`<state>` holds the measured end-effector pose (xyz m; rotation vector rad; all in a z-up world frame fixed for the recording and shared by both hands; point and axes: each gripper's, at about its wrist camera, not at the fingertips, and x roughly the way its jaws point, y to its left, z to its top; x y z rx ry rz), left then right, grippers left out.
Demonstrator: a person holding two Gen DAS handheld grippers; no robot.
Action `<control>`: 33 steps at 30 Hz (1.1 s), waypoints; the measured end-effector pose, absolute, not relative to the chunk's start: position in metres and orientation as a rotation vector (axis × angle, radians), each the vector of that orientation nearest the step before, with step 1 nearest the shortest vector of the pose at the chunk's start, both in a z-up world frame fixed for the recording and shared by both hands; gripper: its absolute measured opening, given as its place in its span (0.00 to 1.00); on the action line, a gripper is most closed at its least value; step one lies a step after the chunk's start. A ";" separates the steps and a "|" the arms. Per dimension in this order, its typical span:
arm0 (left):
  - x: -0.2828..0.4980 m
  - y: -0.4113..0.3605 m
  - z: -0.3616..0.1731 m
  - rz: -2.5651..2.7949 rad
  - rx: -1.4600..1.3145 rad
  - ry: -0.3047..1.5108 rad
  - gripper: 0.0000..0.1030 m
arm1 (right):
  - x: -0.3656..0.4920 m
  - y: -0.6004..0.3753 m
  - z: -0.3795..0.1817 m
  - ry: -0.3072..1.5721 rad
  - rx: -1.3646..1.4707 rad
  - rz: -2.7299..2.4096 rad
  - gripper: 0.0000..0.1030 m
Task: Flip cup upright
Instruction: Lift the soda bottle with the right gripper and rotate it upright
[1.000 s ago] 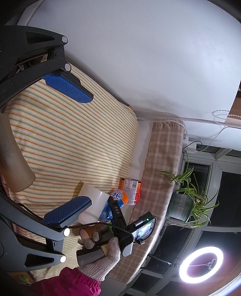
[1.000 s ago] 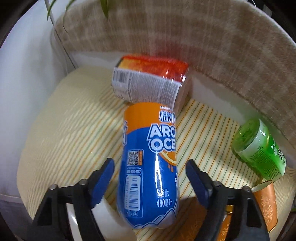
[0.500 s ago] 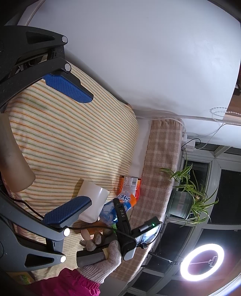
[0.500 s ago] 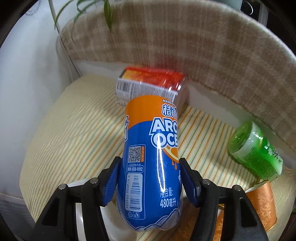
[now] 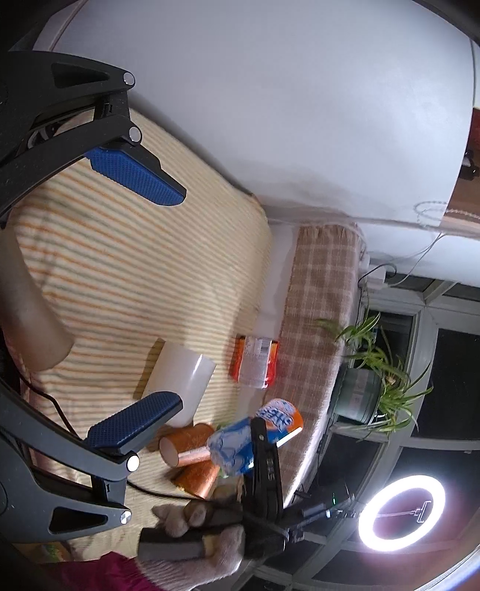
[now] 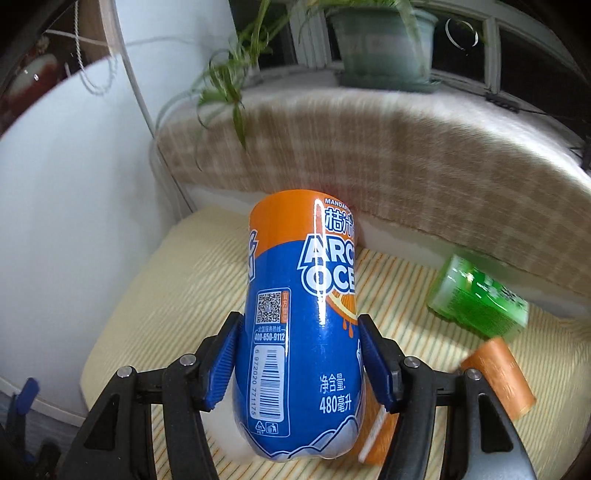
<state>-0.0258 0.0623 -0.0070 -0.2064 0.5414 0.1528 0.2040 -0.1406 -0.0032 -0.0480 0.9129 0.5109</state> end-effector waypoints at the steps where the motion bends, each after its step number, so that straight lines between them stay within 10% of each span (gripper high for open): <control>1: -0.024 0.059 -0.008 0.133 -0.206 0.549 0.99 | 0.197 -0.146 -0.005 0.910 -0.031 0.511 0.62; 33: 0.029 -0.023 -0.048 -0.210 -0.292 0.810 0.99 | 0.088 -0.262 -0.111 1.124 0.371 0.449 0.67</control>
